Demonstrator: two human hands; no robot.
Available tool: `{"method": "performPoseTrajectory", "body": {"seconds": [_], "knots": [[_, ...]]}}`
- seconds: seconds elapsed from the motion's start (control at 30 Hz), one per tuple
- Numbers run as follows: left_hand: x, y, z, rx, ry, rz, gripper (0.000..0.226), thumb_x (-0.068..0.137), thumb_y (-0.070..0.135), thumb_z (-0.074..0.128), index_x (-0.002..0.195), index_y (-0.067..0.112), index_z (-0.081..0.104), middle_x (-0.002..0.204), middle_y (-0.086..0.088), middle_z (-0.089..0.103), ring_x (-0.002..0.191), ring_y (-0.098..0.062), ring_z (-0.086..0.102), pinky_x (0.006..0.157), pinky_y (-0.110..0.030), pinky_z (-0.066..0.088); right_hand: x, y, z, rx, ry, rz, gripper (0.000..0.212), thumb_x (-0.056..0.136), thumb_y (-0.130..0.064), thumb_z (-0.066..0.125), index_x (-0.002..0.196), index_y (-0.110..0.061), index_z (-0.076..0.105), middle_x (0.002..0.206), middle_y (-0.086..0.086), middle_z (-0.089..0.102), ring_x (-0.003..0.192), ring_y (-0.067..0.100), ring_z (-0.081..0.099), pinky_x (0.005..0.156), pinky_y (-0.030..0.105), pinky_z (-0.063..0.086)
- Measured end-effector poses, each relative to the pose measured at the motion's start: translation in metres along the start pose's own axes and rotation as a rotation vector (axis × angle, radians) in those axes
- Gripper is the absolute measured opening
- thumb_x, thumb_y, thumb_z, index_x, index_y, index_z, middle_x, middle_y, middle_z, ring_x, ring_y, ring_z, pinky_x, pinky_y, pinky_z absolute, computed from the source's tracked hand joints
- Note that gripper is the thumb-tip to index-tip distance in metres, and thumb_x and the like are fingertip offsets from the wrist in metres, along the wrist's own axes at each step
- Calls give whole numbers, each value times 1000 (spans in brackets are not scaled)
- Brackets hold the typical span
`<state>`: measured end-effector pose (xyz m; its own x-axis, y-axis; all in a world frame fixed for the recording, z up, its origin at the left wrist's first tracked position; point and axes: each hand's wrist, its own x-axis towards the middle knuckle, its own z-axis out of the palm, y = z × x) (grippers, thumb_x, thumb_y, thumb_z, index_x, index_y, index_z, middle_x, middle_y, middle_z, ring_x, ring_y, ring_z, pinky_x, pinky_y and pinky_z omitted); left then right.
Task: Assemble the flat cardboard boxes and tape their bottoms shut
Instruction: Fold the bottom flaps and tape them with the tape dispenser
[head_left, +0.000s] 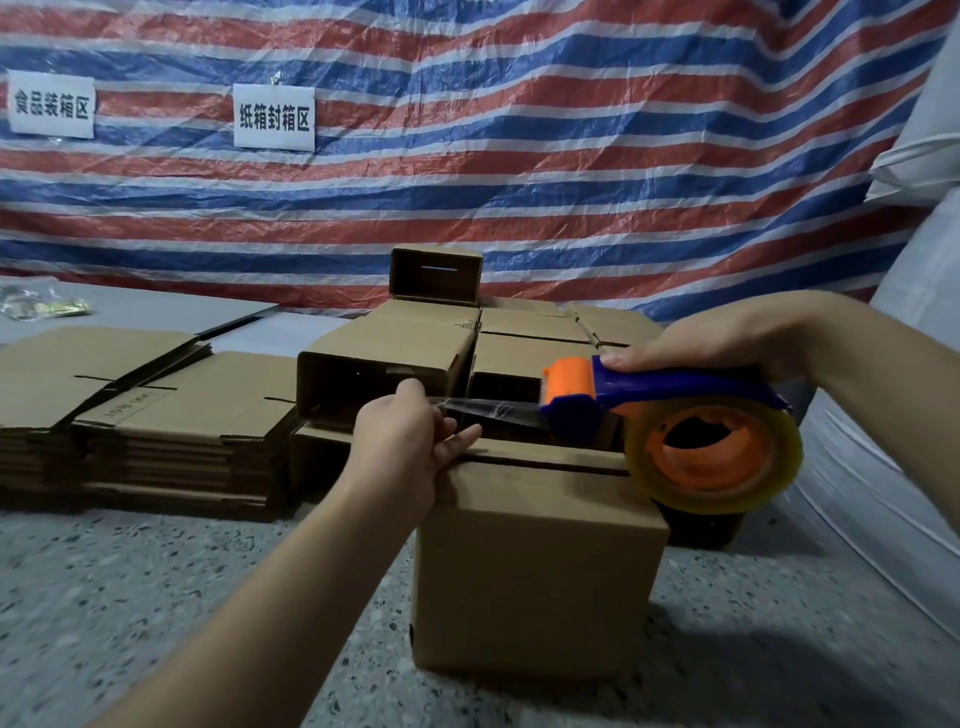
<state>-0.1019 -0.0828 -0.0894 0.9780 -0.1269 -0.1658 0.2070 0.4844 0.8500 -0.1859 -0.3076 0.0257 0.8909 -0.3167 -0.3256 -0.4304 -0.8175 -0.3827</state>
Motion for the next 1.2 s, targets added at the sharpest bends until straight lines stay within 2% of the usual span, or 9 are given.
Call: {"method": "performPoseTrajectory", "body": {"seconds": [0.1, 0.17, 0.3, 0.37, 0.47, 0.7, 0.97, 1.1, 1.2], "knots": [[-4, 0, -1, -59, -30, 11, 24, 97, 8, 46, 73, 5, 48, 59, -5, 46, 38, -11, 54, 55, -34, 61, 6, -1, 1, -38, -2, 23, 103, 40, -86, 68, 117, -17, 62, 95, 9, 79, 82, 24, 77, 70, 33, 59], [-6, 1, -6, -19, -44, 30, 26, 98, 19, 56, 76, 4, 51, 63, -6, 51, 37, -10, 56, 51, -28, 59, 8, -4, 0, -72, -14, 45, 102, 42, -87, 67, 114, -16, 64, 92, 9, 79, 78, 23, 77, 68, 31, 59], [-3, 0, -29, 397, -93, 292, 27, 95, 28, 61, 78, 7, 63, 58, -1, 52, 40, -4, 45, 37, -16, 40, 9, -14, 0, -143, -28, 82, 97, 43, -86, 68, 111, -16, 66, 89, 7, 79, 74, 20, 77, 62, 29, 58], [-1, -5, -41, 520, -76, 360, 28, 95, 26, 59, 78, 4, 65, 57, -1, 51, 41, -4, 45, 39, -14, 39, 10, -20, 0, -171, -34, 93, 97, 43, -84, 69, 111, -15, 66, 89, 7, 79, 73, 19, 76, 61, 28, 58], [-3, -15, -48, 495, -84, 297, 28, 97, 25, 57, 81, 3, 63, 60, -1, 55, 51, -8, 51, 45, -18, 43, 11, -29, 1, -206, -58, 114, 95, 47, -83, 69, 113, -14, 66, 93, 9, 79, 79, 21, 77, 66, 30, 59], [-1, -20, -52, 331, -94, 195, 24, 98, 18, 56, 82, 3, 62, 58, -2, 58, 44, -6, 51, 43, -18, 44, 13, -43, 5, -294, -64, 148, 92, 50, -82, 66, 112, -14, 65, 94, 10, 79, 78, 22, 76, 65, 29, 58], [9, -24, -55, 303, -111, 150, 23, 98, 18, 56, 83, 2, 62, 76, -14, 61, 67, -21, 55, 55, -26, 47, 16, -47, 6, -299, -76, 165, 90, 51, -82, 67, 111, -15, 66, 86, 8, 79, 71, 20, 76, 58, 26, 57], [8, -35, -58, 399, -98, 178, 34, 99, 25, 55, 89, -6, 65, 74, -17, 64, 66, -21, 59, 55, -27, 50, 17, -48, 7, -300, -82, 166, 87, 54, -82, 67, 111, -15, 65, 83, 7, 79, 69, 19, 76, 57, 26, 57], [7, -45, -61, 539, -54, 244, 46, 98, 34, 55, 86, -9, 62, 68, -12, 59, 66, -23, 55, 61, -35, 48, 16, -50, 8, -301, -80, 173, 82, 59, -80, 66, 110, -15, 65, 80, 6, 78, 65, 18, 75, 53, 24, 56]]}}
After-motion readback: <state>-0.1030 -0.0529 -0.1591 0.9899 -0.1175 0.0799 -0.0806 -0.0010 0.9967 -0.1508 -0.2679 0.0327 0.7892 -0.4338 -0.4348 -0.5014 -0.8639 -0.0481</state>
